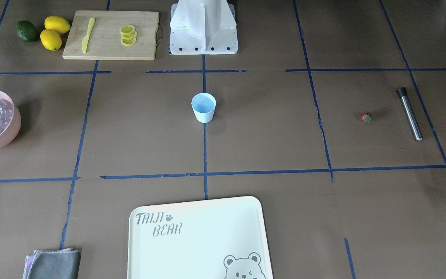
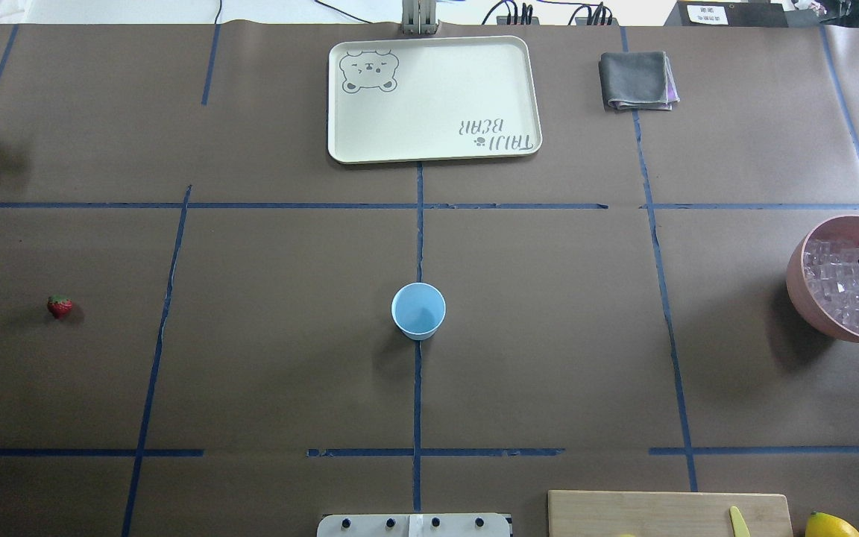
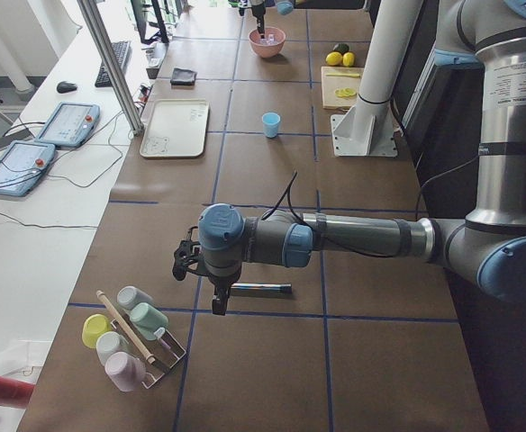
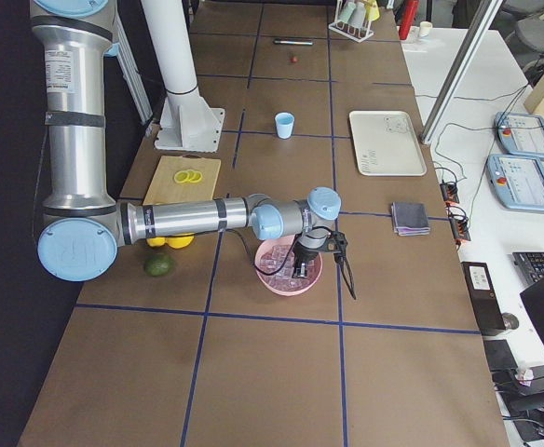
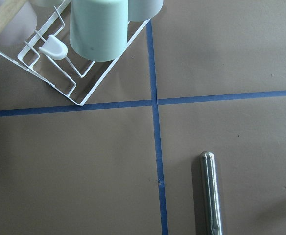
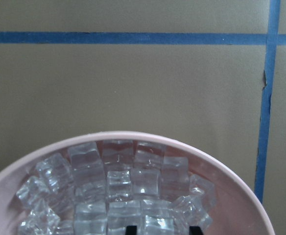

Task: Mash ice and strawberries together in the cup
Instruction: 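Close the right gripper on an ice cube and lift it, then carry the ice cube with the right gripper over the light-blue cup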

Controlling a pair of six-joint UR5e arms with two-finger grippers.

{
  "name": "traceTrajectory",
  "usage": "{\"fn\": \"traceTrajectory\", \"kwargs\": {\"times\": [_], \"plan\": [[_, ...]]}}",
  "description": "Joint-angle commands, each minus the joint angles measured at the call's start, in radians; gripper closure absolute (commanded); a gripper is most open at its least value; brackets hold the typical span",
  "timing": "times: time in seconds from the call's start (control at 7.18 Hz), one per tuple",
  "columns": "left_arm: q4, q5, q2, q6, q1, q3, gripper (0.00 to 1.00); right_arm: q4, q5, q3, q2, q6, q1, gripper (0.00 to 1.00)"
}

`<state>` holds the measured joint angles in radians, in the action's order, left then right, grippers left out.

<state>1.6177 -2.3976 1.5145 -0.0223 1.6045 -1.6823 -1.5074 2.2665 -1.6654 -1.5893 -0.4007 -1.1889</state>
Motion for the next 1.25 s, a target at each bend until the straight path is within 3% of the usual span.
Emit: {"fn": "traceTrajectory", "kwargs": {"times": [0.0,0.28,0.56,0.84,1.11], "plan": [[0.001,-0.003,0.001,0.004,0.0,-0.002,0.0,0.001,-0.001,-0.02,0.0,-0.004,-0.003,1.0],[-0.001,-0.006,0.003,0.005,0.0,-0.004,0.0,-0.014,0.013,-0.153,-0.012,0.003,-0.149,1.0],[-0.001,-0.008,0.003,0.005,0.0,-0.005,0.0,-0.016,-0.016,-0.244,0.021,-0.007,-0.167,1.0],[-0.001,-0.008,0.003,0.005,0.0,-0.005,0.0,-0.173,-0.068,-0.251,0.214,-0.013,-0.086,1.0],[-0.001,-0.009,-0.003,0.005,0.0,-0.007,0.0,-0.427,-0.168,-0.249,0.471,-0.132,0.071,1.0]]}}
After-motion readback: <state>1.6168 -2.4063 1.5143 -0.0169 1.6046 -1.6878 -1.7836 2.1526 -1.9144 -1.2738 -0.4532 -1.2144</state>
